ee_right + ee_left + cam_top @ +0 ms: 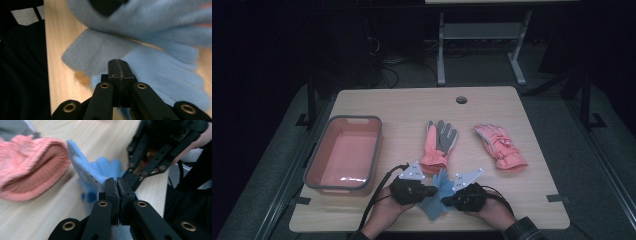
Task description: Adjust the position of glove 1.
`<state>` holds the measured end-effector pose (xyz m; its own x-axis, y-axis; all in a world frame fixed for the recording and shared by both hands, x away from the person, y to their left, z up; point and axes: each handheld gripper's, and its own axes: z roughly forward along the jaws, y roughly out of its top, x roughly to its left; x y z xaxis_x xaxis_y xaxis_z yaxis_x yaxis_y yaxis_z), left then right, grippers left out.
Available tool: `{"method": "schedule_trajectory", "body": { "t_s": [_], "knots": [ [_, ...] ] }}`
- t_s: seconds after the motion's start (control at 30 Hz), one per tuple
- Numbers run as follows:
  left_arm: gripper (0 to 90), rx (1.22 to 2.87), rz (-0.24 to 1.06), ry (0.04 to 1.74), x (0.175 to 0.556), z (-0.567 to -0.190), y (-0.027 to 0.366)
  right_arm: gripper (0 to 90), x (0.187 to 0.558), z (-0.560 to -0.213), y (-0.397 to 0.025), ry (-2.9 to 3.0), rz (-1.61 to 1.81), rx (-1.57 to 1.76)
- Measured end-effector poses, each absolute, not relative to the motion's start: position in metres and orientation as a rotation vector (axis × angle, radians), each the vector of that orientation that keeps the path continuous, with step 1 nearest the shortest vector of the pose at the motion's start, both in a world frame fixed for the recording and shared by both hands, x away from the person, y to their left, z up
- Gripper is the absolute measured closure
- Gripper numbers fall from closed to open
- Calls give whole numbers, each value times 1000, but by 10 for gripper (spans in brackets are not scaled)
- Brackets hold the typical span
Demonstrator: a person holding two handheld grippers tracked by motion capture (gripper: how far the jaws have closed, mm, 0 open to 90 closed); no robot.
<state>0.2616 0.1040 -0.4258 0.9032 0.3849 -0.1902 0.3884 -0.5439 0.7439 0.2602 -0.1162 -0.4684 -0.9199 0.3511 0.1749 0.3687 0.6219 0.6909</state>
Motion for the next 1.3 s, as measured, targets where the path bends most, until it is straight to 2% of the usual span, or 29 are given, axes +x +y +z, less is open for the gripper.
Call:
{"method": "schedule_trajectory", "body": {
  "t_s": [0.33,0.6,0.67,0.77,0.8,0.83,0.87,0.9,0.93,1.07,1.13,1.3],
  "knots": [
    [882,2217,-34,587,258,-432,94,879,262,-464,-118,-2843,-1232,-628],
    [854,2228,-63,562,254,-436,85,851,260,-449,-165,-2823,-1317,-800],
    [813,2210,-81,566,253,-437,84,839,263,-447,-175,-2811,-1336,-858],
    [698,2219,-59,558,253,-437,82,809,265,-446,-186,-2816,-1347,-904],
    [698,2218,-58,557,253,-437,82,785,266,-446,-190,-2816,-1348,-929],
    [605,2218,-47,566,253,-437,82,703,269,-447,-198,-2815,-1358,-968],
    [555,2218,-47,566,253,-437,82,703,269,-447,-198,-2815,-1358,-968],
    [555,2217,-30,574,254,-437,81,656,269,-448,-199,-2805,-1358,-995],
    [411,2234,16,586,254,-439,80,538,271,-452,-205,-2818,-1364,-1035],
    [241,2288,95,600,255,-444,74,394,275,-458,-206,-2842,-1341,-1110],
    [191,2331,117,605,256,-449,69,374,276,-459,-206,-2844,-1333,-1116],
    [174,2378,126,612,259,-457,62,333,277,-465,-202,-2890,-1293,-1107]
  ]
}}
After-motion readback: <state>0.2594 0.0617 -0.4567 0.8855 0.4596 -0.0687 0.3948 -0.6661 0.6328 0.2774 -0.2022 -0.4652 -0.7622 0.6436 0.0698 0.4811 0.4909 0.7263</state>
